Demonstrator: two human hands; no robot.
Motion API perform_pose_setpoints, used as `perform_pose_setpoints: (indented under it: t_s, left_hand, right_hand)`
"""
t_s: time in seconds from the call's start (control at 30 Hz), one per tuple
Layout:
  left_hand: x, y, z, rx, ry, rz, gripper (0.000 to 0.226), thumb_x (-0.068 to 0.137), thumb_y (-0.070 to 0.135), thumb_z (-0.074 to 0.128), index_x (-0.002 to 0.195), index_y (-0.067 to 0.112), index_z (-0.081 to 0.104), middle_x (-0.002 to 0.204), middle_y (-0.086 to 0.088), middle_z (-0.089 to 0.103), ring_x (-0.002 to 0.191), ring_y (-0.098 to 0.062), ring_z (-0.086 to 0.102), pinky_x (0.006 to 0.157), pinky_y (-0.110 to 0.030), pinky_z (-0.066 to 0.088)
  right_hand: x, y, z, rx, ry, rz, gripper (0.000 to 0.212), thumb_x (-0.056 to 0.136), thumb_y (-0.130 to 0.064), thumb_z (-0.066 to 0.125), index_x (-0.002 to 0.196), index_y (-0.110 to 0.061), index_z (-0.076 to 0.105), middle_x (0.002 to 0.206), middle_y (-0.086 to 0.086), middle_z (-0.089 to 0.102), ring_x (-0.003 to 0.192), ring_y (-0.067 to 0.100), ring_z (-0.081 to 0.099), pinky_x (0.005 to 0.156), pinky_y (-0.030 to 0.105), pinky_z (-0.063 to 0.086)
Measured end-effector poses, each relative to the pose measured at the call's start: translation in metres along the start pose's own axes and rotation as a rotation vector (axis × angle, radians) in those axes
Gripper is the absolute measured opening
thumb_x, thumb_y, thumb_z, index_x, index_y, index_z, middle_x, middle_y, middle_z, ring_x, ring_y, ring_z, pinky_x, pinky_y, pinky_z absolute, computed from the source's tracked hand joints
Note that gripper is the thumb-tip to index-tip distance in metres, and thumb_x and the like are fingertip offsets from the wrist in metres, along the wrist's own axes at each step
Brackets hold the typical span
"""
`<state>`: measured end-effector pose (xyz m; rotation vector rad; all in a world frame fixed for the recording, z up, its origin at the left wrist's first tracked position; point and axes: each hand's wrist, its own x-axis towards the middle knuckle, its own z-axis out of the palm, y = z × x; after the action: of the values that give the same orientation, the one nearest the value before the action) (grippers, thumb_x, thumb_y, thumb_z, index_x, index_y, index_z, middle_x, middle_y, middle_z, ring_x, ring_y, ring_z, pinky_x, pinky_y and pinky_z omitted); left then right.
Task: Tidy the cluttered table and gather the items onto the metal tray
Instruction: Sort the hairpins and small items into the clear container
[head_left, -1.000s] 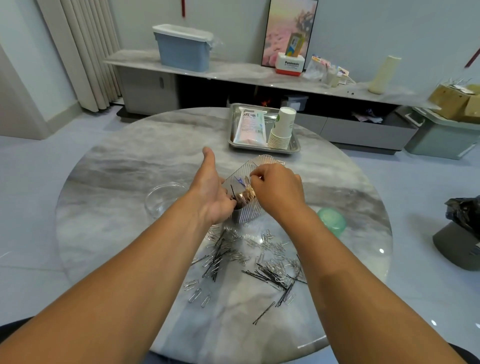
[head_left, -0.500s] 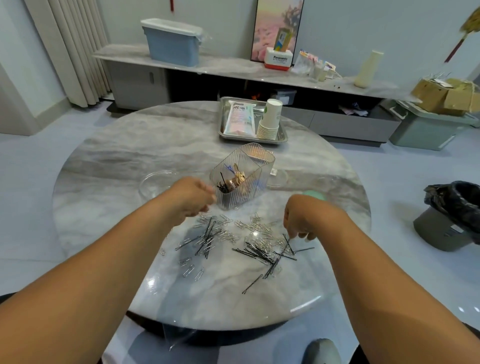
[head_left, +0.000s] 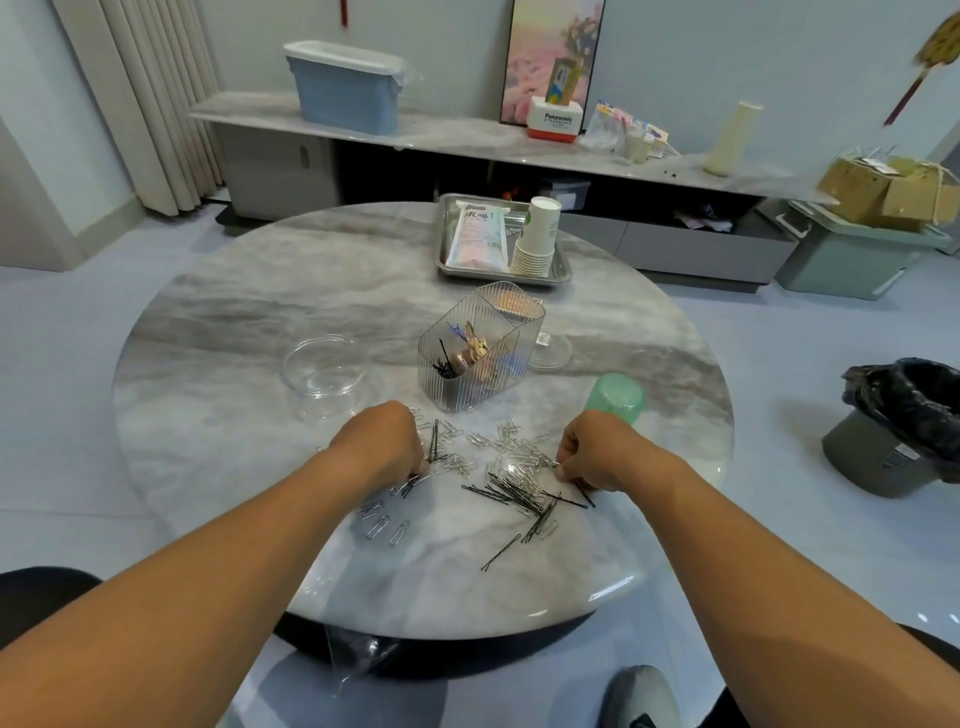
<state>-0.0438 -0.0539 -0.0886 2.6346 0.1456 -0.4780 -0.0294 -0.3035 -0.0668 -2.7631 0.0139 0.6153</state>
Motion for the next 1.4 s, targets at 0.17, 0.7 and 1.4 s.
perform_pose_setpoints:
  t_s: [0.17,0.7,1.4]
  left_hand:
    - [0.006,-0.001,0.005,-0.021,0.017,0.064,0.008,0.088,0.012,0.068,0.082,0.009,0.073,0.084,-0.007,0.073,0.082,-0.028,0.066,0.079,-0.039,0.056]
    - [0.026,-0.027,-0.009,-0.296,0.200,0.004,0.012,0.083,0.013,0.079,0.085,0.021,0.070,0.075,-0.001,0.072,0.068,-0.019,0.066,0.064,-0.027,0.050]
    - [-0.008,-0.004,0.007,0.120,0.010,0.083,0.014,0.075,0.025,0.085,0.075,0.026,0.071,0.071,0.010,0.068,0.073,-0.014,0.066,0.061,-0.025,0.046]
  right_hand:
    - [0.003,0.001,0.004,0.008,0.007,-0.013,0.023,0.092,-0.007,0.069,0.073,-0.014,0.059,0.085,0.005,0.065,0.081,0.020,0.057,0.059,0.024,0.043]
    - [0.000,0.013,0.002,0.404,0.221,0.016,0.021,0.080,-0.015,0.087,0.071,-0.011,0.069,0.068,0.013,0.073,0.055,0.017,0.063,0.051,0.024,0.052]
    - [-0.020,0.013,0.003,0.093,0.001,0.128,0.020,0.078,-0.019,0.086,0.089,-0.009,0.072,0.095,0.013,0.076,0.087,0.028,0.071,0.089,0.041,0.060]
